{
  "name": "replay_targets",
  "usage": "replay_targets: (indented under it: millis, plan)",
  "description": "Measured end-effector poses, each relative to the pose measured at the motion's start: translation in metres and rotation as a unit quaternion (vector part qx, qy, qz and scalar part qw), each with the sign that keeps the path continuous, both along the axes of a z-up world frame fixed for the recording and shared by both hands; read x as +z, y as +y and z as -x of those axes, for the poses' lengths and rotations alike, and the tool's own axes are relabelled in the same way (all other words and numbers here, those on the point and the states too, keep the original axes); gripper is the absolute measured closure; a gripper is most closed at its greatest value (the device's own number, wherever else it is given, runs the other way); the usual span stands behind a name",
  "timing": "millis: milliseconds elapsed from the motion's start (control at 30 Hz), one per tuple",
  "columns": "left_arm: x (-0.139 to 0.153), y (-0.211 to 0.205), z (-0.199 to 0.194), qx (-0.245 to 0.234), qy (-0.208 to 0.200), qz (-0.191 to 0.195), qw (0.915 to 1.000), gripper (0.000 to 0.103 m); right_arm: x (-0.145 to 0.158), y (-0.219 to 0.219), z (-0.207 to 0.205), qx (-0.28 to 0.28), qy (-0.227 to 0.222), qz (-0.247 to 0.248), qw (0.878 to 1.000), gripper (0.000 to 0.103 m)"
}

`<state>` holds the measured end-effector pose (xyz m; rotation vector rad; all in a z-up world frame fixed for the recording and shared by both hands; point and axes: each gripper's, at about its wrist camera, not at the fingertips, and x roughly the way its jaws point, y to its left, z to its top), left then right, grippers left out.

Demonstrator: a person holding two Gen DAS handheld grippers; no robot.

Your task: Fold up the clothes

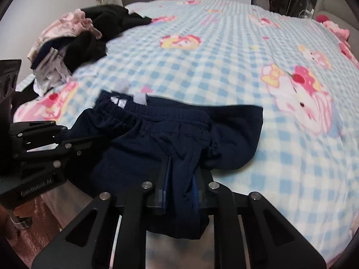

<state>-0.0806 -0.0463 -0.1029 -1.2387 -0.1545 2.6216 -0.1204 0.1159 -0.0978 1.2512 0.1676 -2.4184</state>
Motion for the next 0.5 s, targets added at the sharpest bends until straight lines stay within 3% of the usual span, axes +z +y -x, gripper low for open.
replay_targets:
  millis: [100, 167, 233, 300, 333, 400, 500]
  plan:
    - [0.008, -0.011, 0.002, 0.013, 0.02, -0.023, 0.9994, 0.09, 0.017, -0.001, -0.003, 0.001, 0.045, 0.019, 0.999, 0.089]
    - [-0.002, -0.016, 0.011, 0.019, -0.012, -0.039, 0.999, 0.089, 0.02, -0.003, -0.001, -0.005, 0.055, 0.019, 0.998, 0.087]
    - [-0.014, -0.02, 0.016, 0.03, -0.045, -0.042, 0.9977, 0.079, 0.013, -0.006, 0.006, -0.017, 0.043, 0.005, 0.999, 0.077]
    - [-0.02, -0.023, 0.016, 0.031, -0.061, -0.049, 0.9965, 0.072, 0.009, -0.003, 0.008, -0.029, 0.033, 0.008, 0.999, 0.074]
    - [-0.018, -0.024, 0.015, 0.033, -0.057, -0.053, 0.9964, 0.071, 0.008, -0.001, 0.008, -0.036, 0.028, 0.01, 0.999, 0.074]
    - [-0.006, -0.028, 0.006, 0.044, -0.028, -0.054, 0.9971, 0.058, 0.004, 0.002, 0.009, -0.048, 0.019, 0.013, 0.999, 0.072]
    - [0.012, -0.032, -0.007, 0.052, 0.021, -0.058, 0.9968, 0.058, 0.003, 0.006, 0.009, -0.064, 0.014, 0.018, 0.998, 0.067]
